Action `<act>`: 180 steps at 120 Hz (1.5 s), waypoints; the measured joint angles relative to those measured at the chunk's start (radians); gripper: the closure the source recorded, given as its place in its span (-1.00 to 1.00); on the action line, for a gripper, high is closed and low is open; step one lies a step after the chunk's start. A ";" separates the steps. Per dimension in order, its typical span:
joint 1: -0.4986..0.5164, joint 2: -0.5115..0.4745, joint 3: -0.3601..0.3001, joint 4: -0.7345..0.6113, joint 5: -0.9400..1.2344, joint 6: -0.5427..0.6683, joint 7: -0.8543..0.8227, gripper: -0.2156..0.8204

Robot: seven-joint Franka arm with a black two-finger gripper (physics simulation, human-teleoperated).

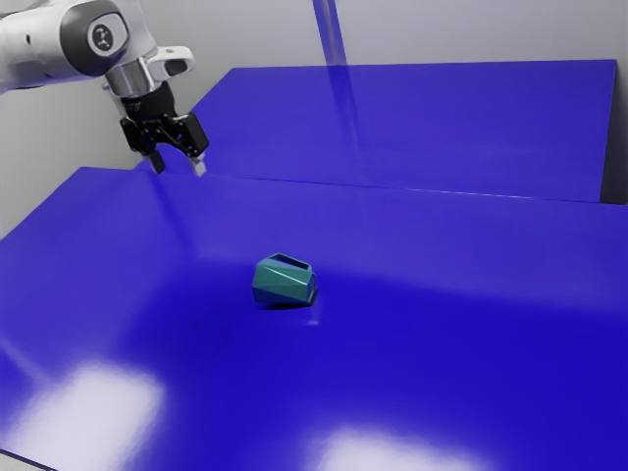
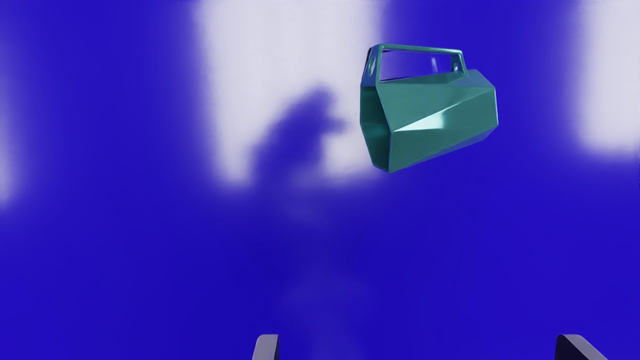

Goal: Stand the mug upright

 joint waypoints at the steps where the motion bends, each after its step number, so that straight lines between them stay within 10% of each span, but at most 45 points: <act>1: -0.001 0.000 0.000 0.000 0.000 0.001 0.001 -0.58; 76: -0.113 0.006 0.108 -0.167 -0.216 0.109 0.069 -0.58; 180: 0.038 0.222 0.106 -0.366 -0.729 0.372 0.373 -0.58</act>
